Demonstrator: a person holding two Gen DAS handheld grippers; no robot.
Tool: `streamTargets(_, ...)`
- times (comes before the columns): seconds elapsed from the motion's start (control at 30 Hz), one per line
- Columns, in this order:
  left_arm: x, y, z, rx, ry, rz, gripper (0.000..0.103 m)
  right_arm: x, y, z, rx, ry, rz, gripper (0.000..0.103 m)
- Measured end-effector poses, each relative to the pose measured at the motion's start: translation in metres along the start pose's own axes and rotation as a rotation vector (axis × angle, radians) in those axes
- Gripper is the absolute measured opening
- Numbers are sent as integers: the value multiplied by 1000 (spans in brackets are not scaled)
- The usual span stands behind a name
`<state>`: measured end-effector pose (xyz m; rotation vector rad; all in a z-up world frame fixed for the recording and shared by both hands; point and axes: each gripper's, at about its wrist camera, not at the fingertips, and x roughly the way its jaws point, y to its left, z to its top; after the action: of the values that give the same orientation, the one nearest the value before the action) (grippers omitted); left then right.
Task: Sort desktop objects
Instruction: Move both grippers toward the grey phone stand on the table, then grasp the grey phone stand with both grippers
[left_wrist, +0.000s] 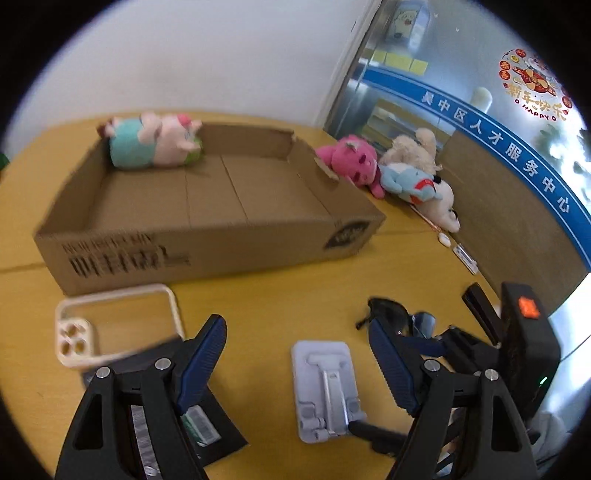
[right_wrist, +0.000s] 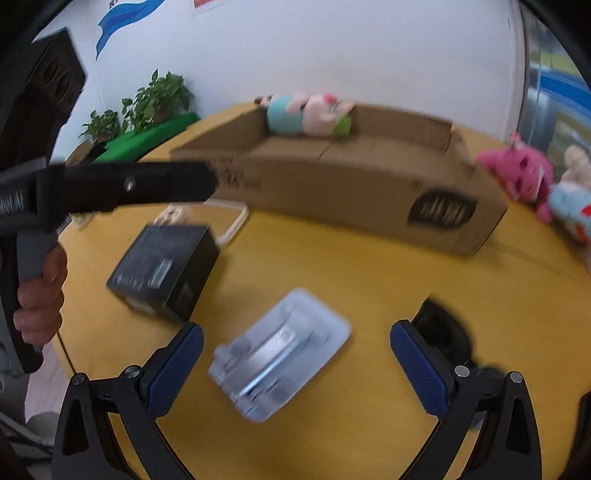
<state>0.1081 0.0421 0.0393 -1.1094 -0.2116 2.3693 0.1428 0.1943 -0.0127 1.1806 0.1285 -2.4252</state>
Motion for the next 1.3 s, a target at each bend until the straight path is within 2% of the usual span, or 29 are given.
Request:
streamTargets(0.1, 20, 0, -8, -15, 86, -21, 79, 15, 3, -18, 16, 50, 18, 99)
streamTargets(0.2, 32, -4, -11, -13, 138, -57, 79, 26, 11, -32, 5, 76, 22, 97)
streamTargets(0.33, 50, -7, -14, -14, 201, -80, 78, 34, 13, -39, -20, 70, -16, 92)
streamTargets(0.4, 60, -9, -18, -29, 247, -76, 78, 33, 10, -39, -19, 59, -16, 85)
streamTargets(0.57, 75, -24, -22, -5, 303, -89, 78, 24, -9, -45, 30, 49, -50, 77)
streamTargets(0.63, 85, -27, -22, -22, 324, -106, 78, 19, -19, -47, 59, 45, -35, 77)
streamTargets(0.7, 98, -24, -23, -61, 362, -79, 77, 15, -24, -47, 72, 37, -4, 77)
streamTargets(0.8, 102, -25, -22, -76, 355, -60, 75, 15, -17, -43, 58, 27, 32, 78)
streamTargets(0.9, 103, -25, -24, -82, 342, -29, 48, 23, -18, -34, 115, 59, 53, 79)
streamTargets(0.97, 103, -23, -24, -97, 334, -42, 47, 25, -20, -30, 146, 51, 57, 78)
streamTargets(1.03, 103, -24, -25, -94, 324, -34, 47, 28, -16, -28, 104, 56, 8, 77)
streamTargets(1.3, 102, -23, -25, -94, 305, -19, 46, 28, -20, -27, 116, 41, 11, 75)
